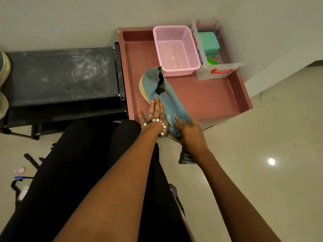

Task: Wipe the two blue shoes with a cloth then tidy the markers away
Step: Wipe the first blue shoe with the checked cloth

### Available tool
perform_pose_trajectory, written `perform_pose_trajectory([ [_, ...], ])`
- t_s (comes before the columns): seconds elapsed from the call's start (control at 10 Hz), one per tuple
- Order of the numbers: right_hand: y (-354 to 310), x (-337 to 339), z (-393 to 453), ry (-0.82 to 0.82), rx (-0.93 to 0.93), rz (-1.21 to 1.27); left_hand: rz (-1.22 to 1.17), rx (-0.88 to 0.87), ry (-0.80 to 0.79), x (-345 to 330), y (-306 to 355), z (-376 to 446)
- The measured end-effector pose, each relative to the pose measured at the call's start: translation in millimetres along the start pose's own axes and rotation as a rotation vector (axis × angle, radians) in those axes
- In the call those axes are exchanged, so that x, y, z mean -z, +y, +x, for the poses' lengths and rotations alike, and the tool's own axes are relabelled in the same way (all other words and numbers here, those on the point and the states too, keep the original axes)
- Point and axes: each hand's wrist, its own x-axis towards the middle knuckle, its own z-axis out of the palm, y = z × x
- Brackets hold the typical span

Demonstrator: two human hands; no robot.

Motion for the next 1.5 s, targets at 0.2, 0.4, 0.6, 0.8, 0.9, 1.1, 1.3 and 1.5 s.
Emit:
perform_pose_trajectory([
  [0.2, 0.7, 4.8, -19.4, -0.022, -0.131, 0.110, 0.011, -0.003, 0.028, -0.2, -0.4, 0.2],
  [0.4, 3.7, -23.2, 44.7, -0.033, -0.142, 0.230, 0.041, 0.021, 0.057, -5.0, 2.8, 2.4],
  [0.6, -8.4, -31.2, 102.8, 0.146, -0.144, 0.174, 0.018, 0.007, -0.024, 6.4, 0.9, -1.2],
  [0.8, 1.0, -27.5, 82.5, 0.138, 0.039, 0.105, -0.001, 0.013, -0.071, 3.5, -0.2, 4.2],
  [0.9, 2.4, -19.1, 47.4, 0.186, 0.031, 0.050, -0.001, -0.011, 0.007, 0.0, -0.1, -0.6],
  [1.1, 12.2, -31.2, -34.3, 0.106, -0.133, 0.124, 0.026, 0.012, -0.038, 6.7, 1.2, -0.6],
  [1.3, 7.3, -34.4, -4.6, 0.102, -0.227, 0.164, -0.020, 0.006, -0.055, 7.8, 2.2, 1.4],
  [1.5, -0.1, -46.4, 64.8, 0.119, -0.092, 0.053, -0.003, -0.004, -0.036, 3.9, 1.2, 4.5],
])
